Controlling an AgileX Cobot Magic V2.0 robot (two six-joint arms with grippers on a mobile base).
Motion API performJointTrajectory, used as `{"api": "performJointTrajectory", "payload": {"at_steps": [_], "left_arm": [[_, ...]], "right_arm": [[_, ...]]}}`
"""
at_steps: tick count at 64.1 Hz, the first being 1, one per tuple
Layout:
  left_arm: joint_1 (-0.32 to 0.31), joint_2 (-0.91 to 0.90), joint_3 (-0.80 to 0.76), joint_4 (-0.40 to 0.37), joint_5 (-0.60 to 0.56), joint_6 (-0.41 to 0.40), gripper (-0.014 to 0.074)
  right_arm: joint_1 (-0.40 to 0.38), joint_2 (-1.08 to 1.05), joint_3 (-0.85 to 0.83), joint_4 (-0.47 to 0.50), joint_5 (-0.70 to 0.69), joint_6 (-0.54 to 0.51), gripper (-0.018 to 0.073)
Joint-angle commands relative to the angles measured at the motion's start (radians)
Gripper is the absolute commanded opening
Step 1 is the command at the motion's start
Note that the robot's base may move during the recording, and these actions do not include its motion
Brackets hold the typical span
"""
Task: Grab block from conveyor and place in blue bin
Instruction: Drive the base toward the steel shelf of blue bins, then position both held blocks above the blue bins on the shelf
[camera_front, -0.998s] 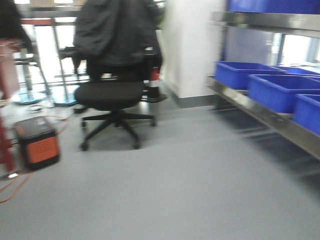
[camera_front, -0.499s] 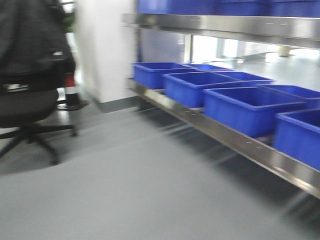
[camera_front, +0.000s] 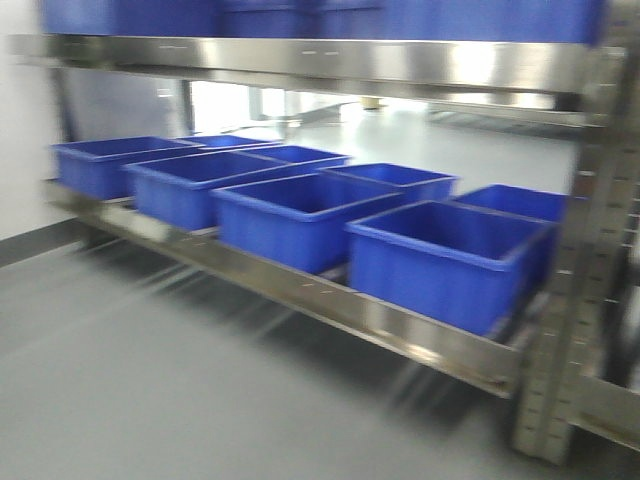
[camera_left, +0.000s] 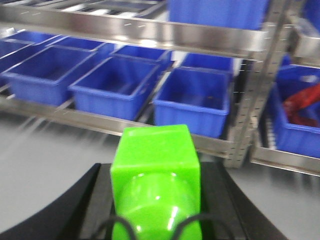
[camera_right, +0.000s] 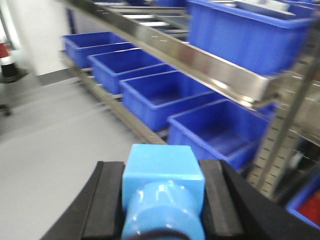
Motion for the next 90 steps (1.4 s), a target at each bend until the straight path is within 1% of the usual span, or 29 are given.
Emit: {"api": "performJointTrajectory", "payload": {"at_steps": [1,90], "left_arm": [[-0.007,-0.004,-0.005,-0.005,-0.018,-0.006,-0.0111],[-0.007,-0.004,-0.005,-0.005,-0.018,-0.006,-0.0111]], "right_arm": [[-0.001,-0.003,-0.008,-0.004,-0.014,-0.005,-0.0162],[-0.001,-0.003,-0.008,-0.004,-0.014,-0.005,-0.0162]]}}
